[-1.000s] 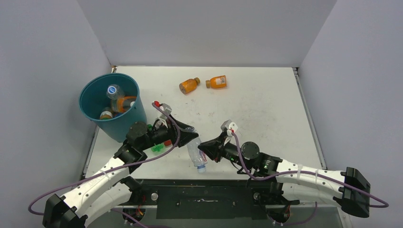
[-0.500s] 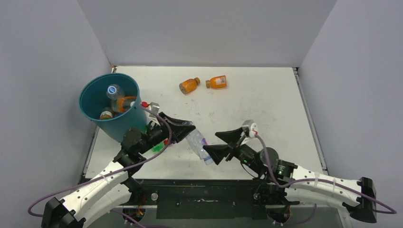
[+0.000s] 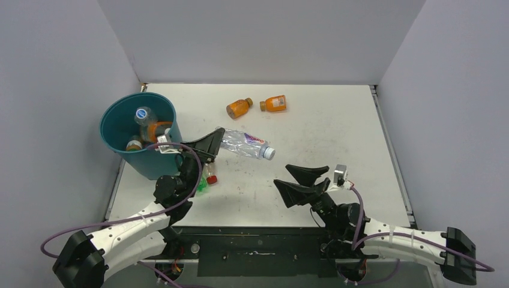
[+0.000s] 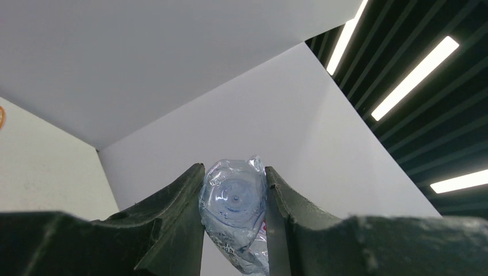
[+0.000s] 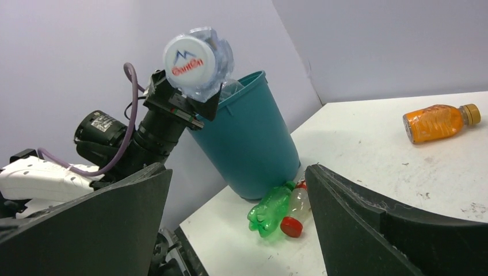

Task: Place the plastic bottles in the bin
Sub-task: Pick up the plastic bottle at the center of the board.

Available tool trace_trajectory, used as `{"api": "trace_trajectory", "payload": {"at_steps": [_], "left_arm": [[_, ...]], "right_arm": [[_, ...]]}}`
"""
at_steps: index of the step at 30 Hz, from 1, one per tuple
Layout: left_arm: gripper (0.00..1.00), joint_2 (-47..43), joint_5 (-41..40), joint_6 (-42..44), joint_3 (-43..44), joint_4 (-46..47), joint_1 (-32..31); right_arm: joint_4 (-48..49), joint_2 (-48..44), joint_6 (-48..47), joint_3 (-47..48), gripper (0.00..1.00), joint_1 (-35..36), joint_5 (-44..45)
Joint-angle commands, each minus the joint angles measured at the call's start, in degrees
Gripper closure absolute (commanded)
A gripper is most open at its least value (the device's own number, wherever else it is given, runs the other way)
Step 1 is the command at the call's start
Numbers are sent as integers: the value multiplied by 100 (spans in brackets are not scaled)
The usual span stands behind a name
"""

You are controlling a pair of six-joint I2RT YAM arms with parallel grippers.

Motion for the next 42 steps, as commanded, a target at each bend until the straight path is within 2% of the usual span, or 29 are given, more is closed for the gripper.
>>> {"api": "trace_trajectory", "payload": {"at_steps": [1,5,11,16,26,32,34,37,38,40,42], "left_arm": [[100,117,-731,-63,313,881,-361],[100,275,-873,43,213,1113,-623],[100,410,-783,302,280,1216,-892],[100,598,-684,159,204,1341,-933],[100,976,-373,53,116,1706,-1166],[100,1179,-152,116,177,1696,-1336],[100,1277,-75,132,200,1720,-1391],[100,1409,14,117,196,1830,-1433],[100,1422,27,122,182,1878,-1434],[94,1399,13,151,141,1893,-1436],[88,1325,-26,224,101,1807,-1434]], "right_arm": [[1786,1008,-176,136,10,34,22],[2654,2086,-560,636,10,166,12],[3398,2942,-1192,1106,10,475,222],[3646,3230,-1500,1350,10,566,183],[4069,3724,-1714,1651,10,584,901],[4400,3905,-1686,1619,0,568,1595],[4593,3985,-1719,1617,13,559,1571],[4553,4021,-1747,1654,44,558,1470],[4498,3993,-1733,1635,52,558,1446],[4378,3870,-1699,1549,63,558,1457],[4280,3691,-1662,1416,69,550,1469]]}}
